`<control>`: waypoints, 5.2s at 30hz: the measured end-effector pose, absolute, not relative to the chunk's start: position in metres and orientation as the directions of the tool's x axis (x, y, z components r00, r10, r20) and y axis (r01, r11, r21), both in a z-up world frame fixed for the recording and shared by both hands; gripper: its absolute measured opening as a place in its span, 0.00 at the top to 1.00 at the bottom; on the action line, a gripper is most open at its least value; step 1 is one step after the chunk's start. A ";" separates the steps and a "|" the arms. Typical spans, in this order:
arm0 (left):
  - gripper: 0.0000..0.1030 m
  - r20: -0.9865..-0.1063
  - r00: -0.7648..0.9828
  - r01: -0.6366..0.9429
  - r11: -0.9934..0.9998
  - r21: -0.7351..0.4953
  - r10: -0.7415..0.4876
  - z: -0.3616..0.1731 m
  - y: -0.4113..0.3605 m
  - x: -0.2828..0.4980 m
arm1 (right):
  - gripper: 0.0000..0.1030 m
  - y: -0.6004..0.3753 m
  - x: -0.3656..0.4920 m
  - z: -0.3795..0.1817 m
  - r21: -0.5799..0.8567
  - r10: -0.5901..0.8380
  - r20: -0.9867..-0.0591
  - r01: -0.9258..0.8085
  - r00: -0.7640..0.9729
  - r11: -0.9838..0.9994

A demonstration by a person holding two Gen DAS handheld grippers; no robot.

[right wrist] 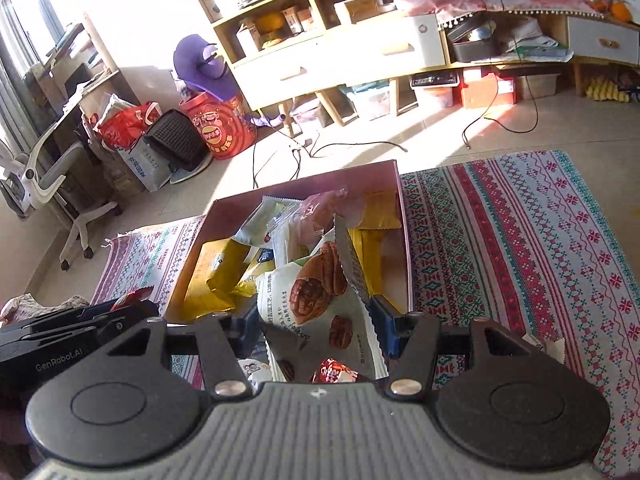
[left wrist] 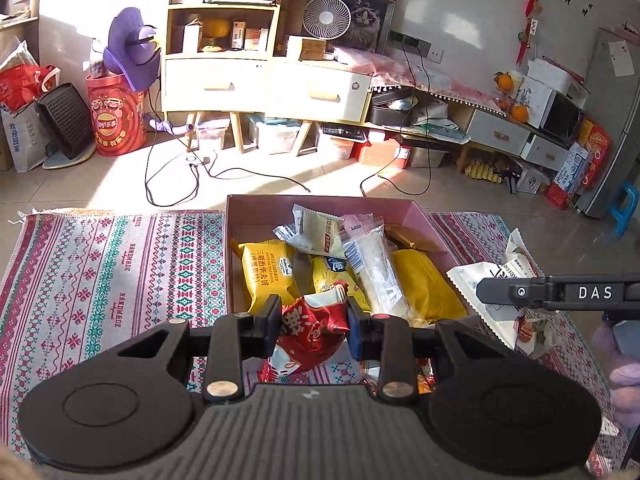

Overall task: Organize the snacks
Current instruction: 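Carry the red snack bag and white peanut pouch over the box with both grippers, then open both grippers to drop the red bag and peanut pouch into the box, then move the left gripper to the brown bread pack while the right approaches the paper-wrapped pastry, then grasp the brown bread pack with the left gripper while the right grasps the paper-wrapped pastry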

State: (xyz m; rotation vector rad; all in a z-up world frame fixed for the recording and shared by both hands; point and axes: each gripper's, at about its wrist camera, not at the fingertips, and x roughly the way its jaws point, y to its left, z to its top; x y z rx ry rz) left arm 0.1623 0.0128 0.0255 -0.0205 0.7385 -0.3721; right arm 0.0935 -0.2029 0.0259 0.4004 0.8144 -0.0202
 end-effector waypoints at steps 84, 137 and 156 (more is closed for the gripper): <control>0.00 -0.712 0.646 0.314 0.946 -0.082 -0.276 -0.012 0.019 0.115 | 0.07 -0.209 0.047 0.022 0.268 0.087 -0.720 0.160 0.688 0.950; 0.24 -0.652 0.633 0.506 0.861 -0.059 -0.417 -0.071 -0.022 0.113 | 0.18 -0.245 0.046 -0.050 -0.024 -0.219 -0.712 0.289 0.667 0.957; 0.41 -0.681 0.626 0.458 0.886 -0.074 -0.380 -0.066 -0.013 0.115 | 0.51 -0.243 0.048 -0.044 -0.052 -0.237 -0.717 0.288 0.656 0.956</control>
